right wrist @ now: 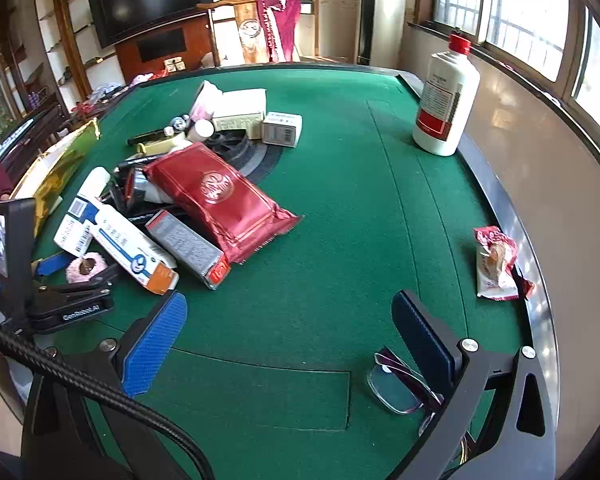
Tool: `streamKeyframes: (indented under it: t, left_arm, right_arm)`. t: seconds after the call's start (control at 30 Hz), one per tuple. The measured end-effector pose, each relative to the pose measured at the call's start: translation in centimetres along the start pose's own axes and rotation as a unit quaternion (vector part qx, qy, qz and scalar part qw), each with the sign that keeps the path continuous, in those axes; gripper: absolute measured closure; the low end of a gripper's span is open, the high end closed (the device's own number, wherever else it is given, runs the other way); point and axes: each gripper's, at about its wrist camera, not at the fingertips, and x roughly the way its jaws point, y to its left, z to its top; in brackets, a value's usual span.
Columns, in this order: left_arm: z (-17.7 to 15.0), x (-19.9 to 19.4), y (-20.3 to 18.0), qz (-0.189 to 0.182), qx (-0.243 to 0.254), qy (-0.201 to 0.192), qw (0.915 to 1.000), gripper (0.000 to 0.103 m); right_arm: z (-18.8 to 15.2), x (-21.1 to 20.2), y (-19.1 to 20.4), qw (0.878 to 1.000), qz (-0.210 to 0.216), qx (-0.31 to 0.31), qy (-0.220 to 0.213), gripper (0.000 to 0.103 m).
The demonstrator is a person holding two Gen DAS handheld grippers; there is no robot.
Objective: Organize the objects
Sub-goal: 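Lower the left gripper onto the pink fluffy brooch and close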
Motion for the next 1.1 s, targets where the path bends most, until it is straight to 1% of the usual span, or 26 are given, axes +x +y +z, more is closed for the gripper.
streamKeyframes:
  t: [0.23, 0.3, 0.37, 0.4, 0.47, 0.53, 0.57, 0.6, 0.63, 0.7, 0.73, 0.77, 0.8, 0.87, 0.9, 0.93, 0.97, 1.0, 1.03, 1.07, 1.1]
  left_arm:
    - [0.0, 0.0, 0.0, -0.001, 0.001, 0.002, 1.0, 0.001]
    - [0.1, -0.2, 0.3, -0.01, 0.004, 0.009, 0.9999, 0.001]
    - [0.1, -0.3, 0.2, -0.009, 0.008, 0.027, 0.9996, 0.001]
    - [-0.2, -0.6, -0.1, -0.014, 0.018, 0.031, 0.9993, 0.001]
    - [-1.2, -1.4, -1.1, -0.038, 0.052, 0.031, 0.9974, 0.001]
    - [-2.4, -2.7, -2.7, -0.061, 0.104, 0.03, 0.9922, 0.002]
    - [-2.7, -3.8, -3.4, -0.069, 0.128, 0.013, 0.9893, 0.003]
    - [-2.9, -5.4, -3.9, -0.078, 0.151, -0.018, 0.9853, 0.003]
    - [-2.9, -7.1, -4.1, -0.089, 0.164, -0.047, 0.9813, 0.003]
    - [-2.3, -10.1, -3.5, -0.111, 0.166, -0.084, 0.9762, 0.003]
    - [-1.4, -11.8, -2.5, -0.116, 0.158, -0.11, 0.9744, 0.003]
    - [-0.4, -13.4, -1.3, -0.105, 0.149, -0.147, 0.9722, 0.003]
    - [1.1, -15.5, 0.9, -0.067, 0.131, -0.203, 0.9681, 0.003]
    - [3.7, -16.9, 4.6, -0.03, 0.099, -0.249, 0.963, 0.002]
    - [5.2, -16.8, 6.7, -0.02, 0.087, -0.255, 0.9627, 0.002]
    - [6.6, -15.8, 8.3, -0.002, 0.081, -0.246, 0.9658, 0.002]
    - [7.5, -14.3, 9.6, 0.025, 0.084, -0.23, 0.9693, 0.002]
    - [8.3, -11.6, 11.0, 0.045, 0.087, -0.192, 0.9765, 0.002]
    - [8.6, -9.8, 11.6, 0.048, 0.083, -0.167, 0.9813, 0.003]
    - [8.7, -7.8, 12.3, 0.037, 0.071, -0.134, 0.9877, 0.003]
    - [8.2, -6.1, 13.1, 0.011, 0.042, -0.104, 0.9936, 0.004]
  right_arm:
    - [0.0, 0.5, 1.7, 0.999, 0.03, -0.035, 0.007, 0.0]
    - [-0.2, 0.6, 1.7, 0.999, 0.031, -0.039, 0.008, 0.0]
    - [-0.3, 0.6, 1.2, 0.999, 0.037, -0.032, 0.008, 0.0]
    - [-0.2, 0.7, 1.1, 0.999, 0.035, -0.03, 0.007, 0.0]
    - [0.0, 0.6, 0.5, 0.999, 0.04, -0.023, 0.006, 0.0]
    - [0.1, 0.5, 0.0, 0.999, 0.038, -0.016, 0.003, 0.0]
    - [0.1, 0.5, -0.2, 0.999, 0.039, -0.013, 0.001, 0.0]
    - [0.2, 0.4, -0.3, 0.999, 0.039, -0.012, 0.001, 0.0]
    - [0.2, 0.4, -0.4, 0.999, 0.038, -0.009, 0.002, 0.0]
    - [0.2, 0.3, -0.7, 0.999, 0.037, -0.004, -0.001, 0.0]
    - [0.2, 0.2, -1.0, 0.999, 0.038, -0.001, -0.003, 0.0]
    - [0.2, 0.0, -1.2, 0.999, 0.036, 0.002, -0.005, 0.0]
    - [0.2, -0.1, -1.3, 0.999, 0.033, 0.004, -0.007, 0.0]
    - [0.2, -0.4, -1.7, 0.999, 0.031, 0.01, -0.011, 0.0]
    - [0.2, -0.3, -1.8, 0.999, 0.031, 0.013, -0.009, 0.0]
    - [0.2, -0.2, -1.8, 0.999, 0.031, 0.013, -0.007, 0.0]
    - [0.2, -0.1, -1.7, 0.999, 0.032, 0.014, -0.005, 0.0]
    - [0.2, 0.0, -1.6, 0.999, 0.034, 0.014, -0.003, 0.0]
    - [0.2, 0.0, -1.6, 0.999, 0.035, 0.014, -0.003, 0.0]
    - [0.3, 0.0, -1.4, 0.999, 0.036, 0.013, -0.003, 0.0]
    - [0.4, 0.0, -1.2, 0.999, 0.035, 0.011, -0.004, 0.0]
